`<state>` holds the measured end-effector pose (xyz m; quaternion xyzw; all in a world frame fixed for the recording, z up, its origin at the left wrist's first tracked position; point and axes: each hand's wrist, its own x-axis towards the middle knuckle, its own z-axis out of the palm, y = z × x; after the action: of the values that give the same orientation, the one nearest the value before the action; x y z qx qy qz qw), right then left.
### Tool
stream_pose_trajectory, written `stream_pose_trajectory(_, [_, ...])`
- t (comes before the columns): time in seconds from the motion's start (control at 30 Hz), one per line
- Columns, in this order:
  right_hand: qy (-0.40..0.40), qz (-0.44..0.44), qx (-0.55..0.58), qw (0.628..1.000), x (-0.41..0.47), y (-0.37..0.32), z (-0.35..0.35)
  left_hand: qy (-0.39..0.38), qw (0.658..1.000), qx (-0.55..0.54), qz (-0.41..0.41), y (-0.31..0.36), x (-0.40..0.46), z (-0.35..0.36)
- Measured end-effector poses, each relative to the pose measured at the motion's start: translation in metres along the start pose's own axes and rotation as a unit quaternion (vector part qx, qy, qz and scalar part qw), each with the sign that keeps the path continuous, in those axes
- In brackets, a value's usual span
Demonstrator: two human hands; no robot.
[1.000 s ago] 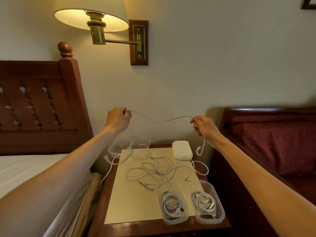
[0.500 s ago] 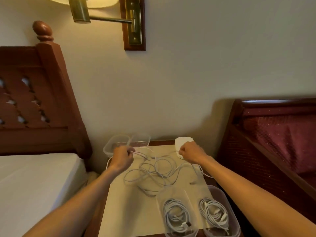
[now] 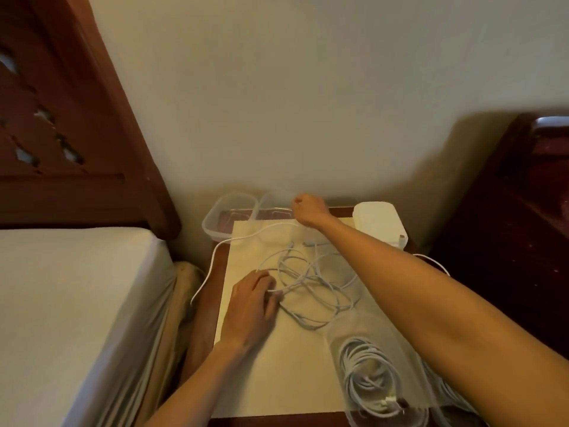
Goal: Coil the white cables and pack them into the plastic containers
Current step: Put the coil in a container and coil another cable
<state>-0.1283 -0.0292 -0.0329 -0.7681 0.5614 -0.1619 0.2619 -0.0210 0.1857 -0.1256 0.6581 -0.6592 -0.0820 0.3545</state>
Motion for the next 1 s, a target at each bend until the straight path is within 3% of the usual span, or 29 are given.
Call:
stream_pose_trajectory(0.07, [-0.023,0.011,-0.031,0.999,0.013,0.002,0.008,0.003,1.0,-0.003,0.009,-0.003,0.002,0.001])
stream_pose_trajectory(0.2, [0.015,0.034,-0.033,0.999,0.026,0.006,0.011,0.004,1.0,0.009,0.014,-0.008,0.003,0.005])
stream_pose_trajectory(0.4, [0.236,-0.02,0.046,0.97,0.02,0.005,-0.013,0.008,1.0,0.013,0.0,-0.01,0.002,0.009])
stream_pose_trajectory(0.57, [0.307,-0.094,0.065,0.945,-0.001,-0.004,-0.051,-0.002,0.999,-0.031,-0.018,-0.005,0.002,0.0])
stream_pose_trajectory(0.67, [0.29,-0.119,0.093,0.945,-0.039,-0.012,-0.061,0.014,0.997,-0.061,-0.034,0.003,-0.002,-0.013])
stream_pose_trajectory(0.77, [0.218,-0.123,0.105,0.962,-0.098,-0.009,-0.061,0.06,0.996,-0.052,-0.04,0.007,-0.015,-0.028])
stream_pose_trajectory(1.0, [0.091,-0.117,0.083,0.985,-0.23,0.008,-0.031,0.22,0.96,-0.131,-0.115,0.039,-0.056,-0.064])
